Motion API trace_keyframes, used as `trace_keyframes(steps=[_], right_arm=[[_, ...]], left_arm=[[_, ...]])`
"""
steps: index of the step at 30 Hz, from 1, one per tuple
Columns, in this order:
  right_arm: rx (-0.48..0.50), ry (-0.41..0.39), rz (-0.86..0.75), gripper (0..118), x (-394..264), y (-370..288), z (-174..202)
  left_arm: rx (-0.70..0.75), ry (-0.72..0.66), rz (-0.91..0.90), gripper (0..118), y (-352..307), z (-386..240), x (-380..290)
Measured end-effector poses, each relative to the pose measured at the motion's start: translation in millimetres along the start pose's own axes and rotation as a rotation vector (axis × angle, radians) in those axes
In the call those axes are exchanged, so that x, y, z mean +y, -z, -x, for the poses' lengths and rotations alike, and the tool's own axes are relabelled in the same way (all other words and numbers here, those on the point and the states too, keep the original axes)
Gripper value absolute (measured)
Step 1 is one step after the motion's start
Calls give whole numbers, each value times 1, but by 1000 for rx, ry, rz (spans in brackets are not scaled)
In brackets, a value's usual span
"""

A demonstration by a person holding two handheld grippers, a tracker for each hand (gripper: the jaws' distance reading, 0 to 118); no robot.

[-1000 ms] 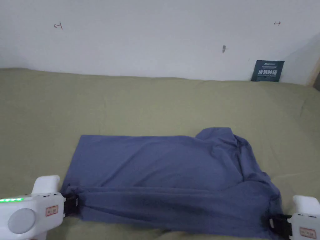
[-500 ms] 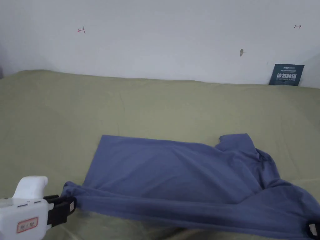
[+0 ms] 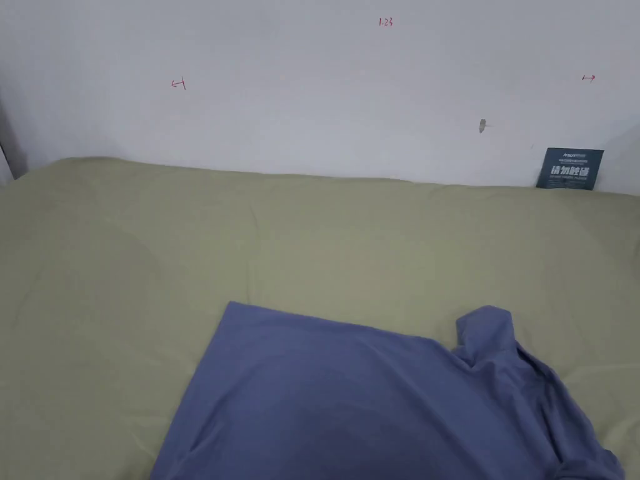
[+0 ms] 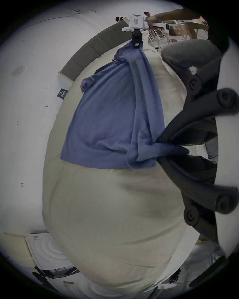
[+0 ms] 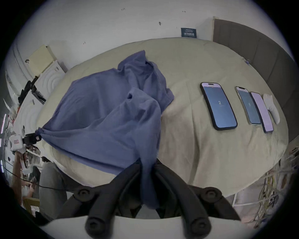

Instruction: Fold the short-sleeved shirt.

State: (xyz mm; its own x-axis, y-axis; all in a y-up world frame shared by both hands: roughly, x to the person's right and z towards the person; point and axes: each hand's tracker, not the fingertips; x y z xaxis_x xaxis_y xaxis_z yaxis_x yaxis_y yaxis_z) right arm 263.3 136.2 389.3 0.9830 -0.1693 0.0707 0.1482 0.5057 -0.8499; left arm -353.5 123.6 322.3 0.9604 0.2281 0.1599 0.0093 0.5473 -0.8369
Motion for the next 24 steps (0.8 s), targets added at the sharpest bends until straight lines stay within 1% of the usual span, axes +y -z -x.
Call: trace_keyframes(steps=[1, 2, 3, 4, 5, 6, 7, 8, 9, 10, 11, 12, 14, 16, 17, 18, 19, 20, 21, 22, 23, 24], right_arm=[[2, 0, -1, 9, 1, 4, 0], [-4, -4, -1, 27, 2, 9, 2], [-22, -16, -4, 61, 2, 13, 5], [-52, -38, -8, 93, 1, 15, 5], [-163, -88, -3, 92, 2, 17, 9], [-241, -128, 1, 92, 1, 16, 11], [-257, -149, -28, 89, -1, 8, 12], [-275, -151, -70, 84, -5, 0, 0], [-281, -140, -113, 82, -6, -13, 2], [-280, -133, -170, 82, -6, -26, 5], [-272, -123, -257, 82, -6, -43, 10], [-257, -107, -345, 82, -9, -63, 16], [-225, -89, -502, 82, -11, -88, 31], [-187, -101, -623, 80, -15, -109, 49], [-175, -122, -681, 75, -18, -116, 60], [-177, -142, -712, 66, -21, -121, 71], [-195, -151, -734, 45, -24, -124, 82], [-196, -159, -732, 20, -27, -124, 87], [-208, -170, -742, 0, -30, -124, 95], [-230, -168, -746, 0, -34, -123, 102], [-227, -172, -756, 0, -38, -122, 108], [-195, -176, -748, 0, -40, -117, 99]], left_arm=[[11, 8, 11, 11, 4, 0, 0], [20, 17, 29, 13, 10, -1, 2], [22, 22, 43, 23, 18, 1, 4], [44, 26, 57, 40, 24, 2, 5], [103, 26, 58, 41, 30, 5, 5], [123, 8, 53, 41, 30, 10, 4], [84, -30, 30, 41, 25, 16, 3], [72, -98, -15, 44, 14, 18, 2], [128, -112, -56, 56, 3, 18, 2], [190, -92, -95, 69, -10, 13, 1], [268, -77, -170, 71, -25, 10, 1], [317, -73, -253, 70, -40, 5, 2], [280, -67, -435, 70, -70, -2, 2], [220, -63, -592, 70, -92, -18, 1], [194, -49, -650, 70, -100, -27, 0], [176, -36, -682, 70, -109, -42, 0], [148, -22, -696, 69, -114, -51, -2], [115, -14, -701, 64, -116, -58, -4], [76, -17, -695, 50, -115, -64, -6], [34, -3, -689, 14, -114, -69, -8], [36, 15, -668, 0, -109, -77, -7], [92, 34, -651, 0, -104, -85, -9]])
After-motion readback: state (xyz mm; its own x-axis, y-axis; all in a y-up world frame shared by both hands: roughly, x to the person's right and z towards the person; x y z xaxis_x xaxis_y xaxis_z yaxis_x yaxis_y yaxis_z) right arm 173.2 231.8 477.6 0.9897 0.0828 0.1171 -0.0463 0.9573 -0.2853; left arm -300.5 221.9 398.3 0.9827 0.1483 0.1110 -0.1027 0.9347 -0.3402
